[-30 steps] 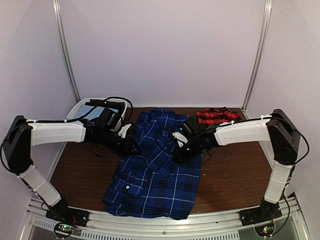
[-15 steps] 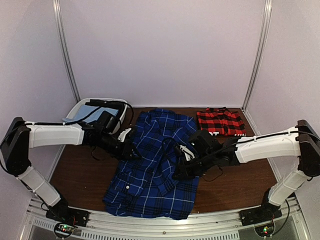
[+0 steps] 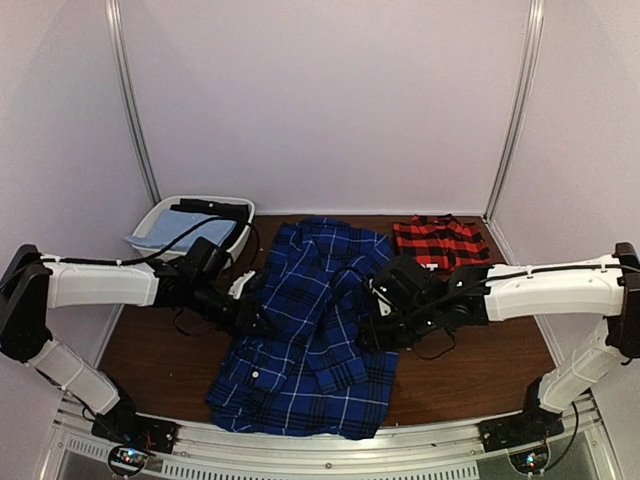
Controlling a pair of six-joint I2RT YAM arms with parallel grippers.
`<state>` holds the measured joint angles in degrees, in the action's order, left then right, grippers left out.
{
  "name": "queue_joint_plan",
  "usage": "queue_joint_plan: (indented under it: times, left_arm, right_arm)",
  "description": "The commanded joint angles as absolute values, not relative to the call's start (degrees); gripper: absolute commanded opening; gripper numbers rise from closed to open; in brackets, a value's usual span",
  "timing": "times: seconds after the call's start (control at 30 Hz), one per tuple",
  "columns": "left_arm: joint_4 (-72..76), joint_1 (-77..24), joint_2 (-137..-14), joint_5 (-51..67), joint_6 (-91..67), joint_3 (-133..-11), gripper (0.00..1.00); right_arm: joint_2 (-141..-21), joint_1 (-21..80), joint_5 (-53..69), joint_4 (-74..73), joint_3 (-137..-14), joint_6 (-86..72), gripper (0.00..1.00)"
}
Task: Fold and stack the long sleeve shirts
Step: Place the sleeve of the 1/3-folded shirt, then pick up the sleeve from the 1/3-folded shirt.
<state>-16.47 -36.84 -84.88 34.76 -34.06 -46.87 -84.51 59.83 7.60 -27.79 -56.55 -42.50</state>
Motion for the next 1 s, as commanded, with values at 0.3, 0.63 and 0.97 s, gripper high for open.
queue_joint_plan:
  times: [0.3, 0.63, 0.97]
  left_arm:
    - [-10.12, -37.09, -75.55, 24.34, -43.40, -42.05, 0.40]
    - [-9.42, -37.09, -70.63, 20.84, -46.51, -39.44, 0.41]
    - [-9.65, -37.09, -70.40, 21.49, -46.50, -39.46, 0.41]
  right_arm:
    - [-101.07, 69.39, -6.04, -33.61, -73.79, -31.96, 0.69]
    - [-111.51, 72.42, -4.56, -34.42, -79.11, -30.33, 0.88]
    - [-113.09, 72.33, -9.16, -36.23, -78.83, -32.46, 0.77]
